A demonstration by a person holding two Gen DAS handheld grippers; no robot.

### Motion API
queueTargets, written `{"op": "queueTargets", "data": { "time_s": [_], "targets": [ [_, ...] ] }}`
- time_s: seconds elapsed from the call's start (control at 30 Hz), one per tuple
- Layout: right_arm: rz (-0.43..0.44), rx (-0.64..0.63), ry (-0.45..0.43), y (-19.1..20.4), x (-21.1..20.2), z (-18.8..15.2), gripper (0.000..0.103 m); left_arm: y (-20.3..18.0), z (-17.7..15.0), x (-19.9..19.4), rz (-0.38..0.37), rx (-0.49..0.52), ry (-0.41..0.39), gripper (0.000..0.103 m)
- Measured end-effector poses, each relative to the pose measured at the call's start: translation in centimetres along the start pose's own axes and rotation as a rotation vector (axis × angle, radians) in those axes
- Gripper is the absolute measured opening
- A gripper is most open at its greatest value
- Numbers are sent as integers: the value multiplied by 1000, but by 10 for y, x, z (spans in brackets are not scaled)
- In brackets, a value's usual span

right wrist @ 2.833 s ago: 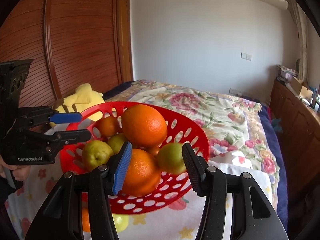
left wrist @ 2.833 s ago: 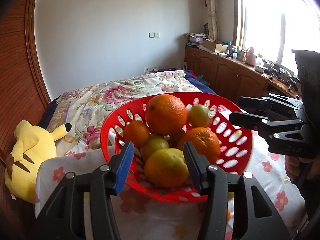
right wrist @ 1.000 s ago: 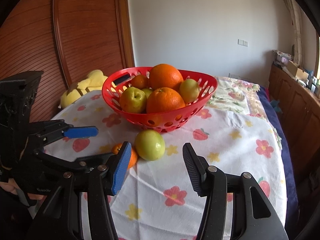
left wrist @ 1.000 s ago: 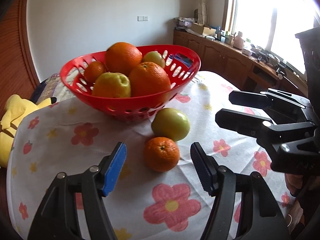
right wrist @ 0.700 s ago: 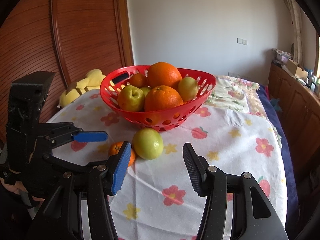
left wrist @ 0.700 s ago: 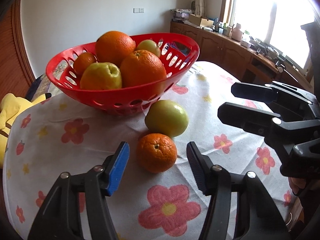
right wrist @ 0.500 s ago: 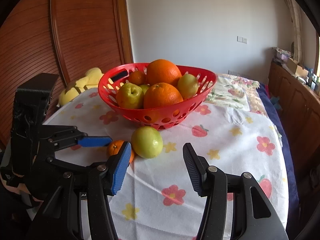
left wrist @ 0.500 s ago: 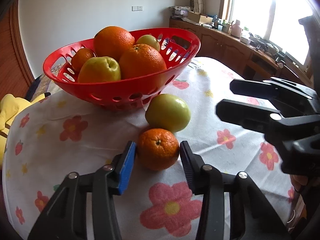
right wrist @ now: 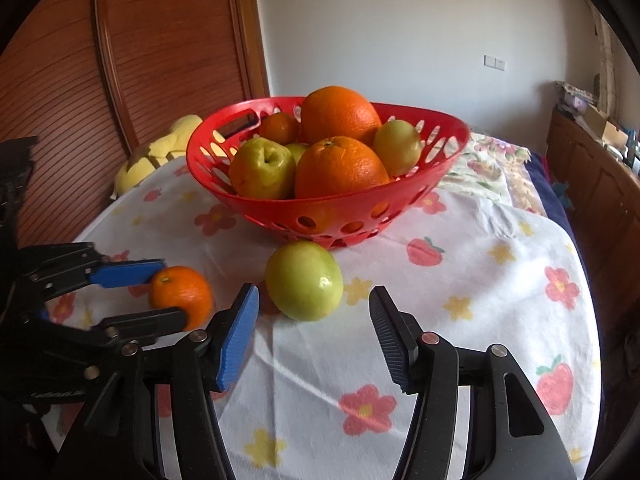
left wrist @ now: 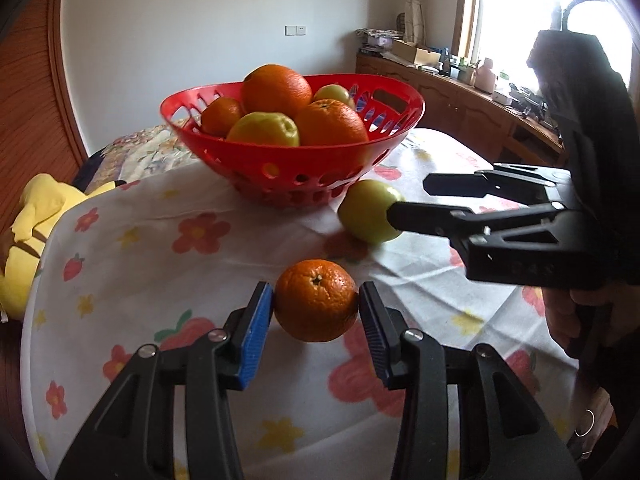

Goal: Organize fruits
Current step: 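Close the left tool on the mandarin while the right tool closes on the green apple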

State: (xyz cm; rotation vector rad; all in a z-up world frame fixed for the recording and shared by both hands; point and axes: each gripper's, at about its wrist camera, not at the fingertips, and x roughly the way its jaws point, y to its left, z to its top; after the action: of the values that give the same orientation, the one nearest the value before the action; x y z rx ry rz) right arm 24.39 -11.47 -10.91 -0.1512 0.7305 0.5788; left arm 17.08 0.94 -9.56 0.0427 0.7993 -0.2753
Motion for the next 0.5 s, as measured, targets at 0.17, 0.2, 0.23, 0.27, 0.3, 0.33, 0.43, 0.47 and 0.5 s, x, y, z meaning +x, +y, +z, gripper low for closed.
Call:
{"op": "queueTargets", "data": {
  "time_s": [0.17,0.2,0.23,0.27,0.3,0.33,0.43,0.47,0.5],
  "targets": [
    [-7,-11,24,4,16,7,61,5,-6,4,-6,-32,5,43],
    [-8,-13,28,4,18,7,61,6,-6,4,-12,-39,2,43],
    [-11,-17,35,5,21,8,61,6,-6,4,-14,-41,0,44],
    [-13,-22,40,5,23,8,61,7,-7,4,-15,-43,-2,44],
    [-16,-25,43,6,24,9,61,7,-8,4,-14,-42,-6,44],
    [-19,-29,47,6,26,9,61,6,-8,4,-12,-41,-9,44],
    [-24,-32,63,5,32,9,62,1,-10,4,6,-25,-15,45],
    [-21,-33,65,5,35,9,62,1,-10,4,10,-22,-16,45],
    [-14,-31,69,5,36,9,62,1,-10,4,11,-21,-16,45]
  ]
}}
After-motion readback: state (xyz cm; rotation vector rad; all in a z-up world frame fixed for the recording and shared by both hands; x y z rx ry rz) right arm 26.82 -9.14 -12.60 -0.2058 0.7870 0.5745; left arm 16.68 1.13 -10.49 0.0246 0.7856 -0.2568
